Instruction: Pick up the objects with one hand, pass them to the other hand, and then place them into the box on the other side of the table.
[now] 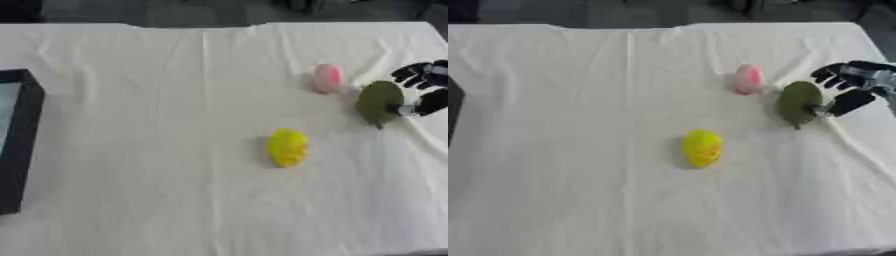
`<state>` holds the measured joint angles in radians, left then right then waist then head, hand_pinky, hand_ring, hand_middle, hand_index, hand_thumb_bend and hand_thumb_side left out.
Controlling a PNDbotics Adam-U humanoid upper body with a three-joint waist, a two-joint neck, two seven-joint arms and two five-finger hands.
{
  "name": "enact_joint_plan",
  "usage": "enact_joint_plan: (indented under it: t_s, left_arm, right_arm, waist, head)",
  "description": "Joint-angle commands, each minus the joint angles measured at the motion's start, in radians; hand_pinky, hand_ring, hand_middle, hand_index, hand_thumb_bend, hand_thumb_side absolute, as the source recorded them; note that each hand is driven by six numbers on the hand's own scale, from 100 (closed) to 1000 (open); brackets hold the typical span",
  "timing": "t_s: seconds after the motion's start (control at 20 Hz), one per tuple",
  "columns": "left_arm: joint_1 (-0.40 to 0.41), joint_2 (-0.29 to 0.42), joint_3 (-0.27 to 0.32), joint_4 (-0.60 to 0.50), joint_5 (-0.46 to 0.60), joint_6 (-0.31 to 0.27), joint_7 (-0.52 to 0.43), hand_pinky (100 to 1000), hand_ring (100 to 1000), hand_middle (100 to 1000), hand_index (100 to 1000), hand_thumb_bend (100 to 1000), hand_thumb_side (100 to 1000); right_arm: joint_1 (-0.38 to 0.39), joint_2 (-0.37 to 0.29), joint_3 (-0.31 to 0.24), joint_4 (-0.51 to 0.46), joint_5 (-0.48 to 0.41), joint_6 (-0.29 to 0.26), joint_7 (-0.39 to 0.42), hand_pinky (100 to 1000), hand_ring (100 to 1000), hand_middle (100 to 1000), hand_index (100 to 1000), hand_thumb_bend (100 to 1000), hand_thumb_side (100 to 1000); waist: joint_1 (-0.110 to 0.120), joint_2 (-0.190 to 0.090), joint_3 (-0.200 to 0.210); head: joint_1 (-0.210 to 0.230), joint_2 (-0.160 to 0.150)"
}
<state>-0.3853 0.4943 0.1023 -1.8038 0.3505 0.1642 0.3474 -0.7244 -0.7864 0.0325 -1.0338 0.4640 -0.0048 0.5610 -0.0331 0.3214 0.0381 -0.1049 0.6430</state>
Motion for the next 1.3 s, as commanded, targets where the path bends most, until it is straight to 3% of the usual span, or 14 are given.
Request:
enact_joint_plan:
  t_s: [0.05,0.25,0.4,0.75,1.05,1.3]
  left_arm:
    - [-0.004,0.015,0.008,-0.022,-0.003,0.001,-0.001,661,725,763,899,345,784]
    - [-0.004,0.012,0.009,-0.023,-0.001,0.001,0.000,660,724,762,898,343,785]
    - [-0.004,0.011,0.009,-0.025,0.000,0.002,0.001,659,724,759,896,342,785]
    - [-0.004,0.011,0.008,-0.027,0.002,0.003,0.001,660,738,753,891,334,788]
    - [-0.004,0.016,0.008,-0.032,0.002,0.001,-0.006,661,740,746,888,324,788]
    - [-0.008,0.025,0.006,-0.039,-0.001,0.001,-0.006,658,735,746,886,327,778]
  right_arm:
    - [-0.021,-0.009,0.000,0.017,0.014,-0.006,-0.010,916,892,874,936,372,194]
    - [-0.028,0.014,0.007,0.034,0.012,-0.012,-0.031,912,882,859,911,358,177]
    - [-0.024,0.019,0.012,0.025,0.012,-0.013,-0.064,905,850,776,827,342,100]
    - [-0.010,0.020,0.028,-0.027,-0.031,0.011,-0.129,889,751,547,635,100,100]
    - [0.006,0.014,0.022,-0.171,-0.105,0.033,-0.218,884,709,489,567,100,100]
    - [0.020,0.034,0.017,-0.352,-0.202,0.090,-0.317,890,670,475,558,100,100]
  waist:
    - [0.001,-0.025,0.001]
    - [0.003,-0.021,0.005]
    - [0.002,-0.018,0.007]
    - [0.001,-0.019,0.007]
    - [0.001,-0.028,0.005]
    - [0.002,-0.039,0.003]
  head:
    - [-0.001,-0.018]
    - [0.000,-0.020]
    - [0.003,-0.016]
    - [0.009,-0.011]
    - [0.018,-0.009]
    - [0.028,-0.006]
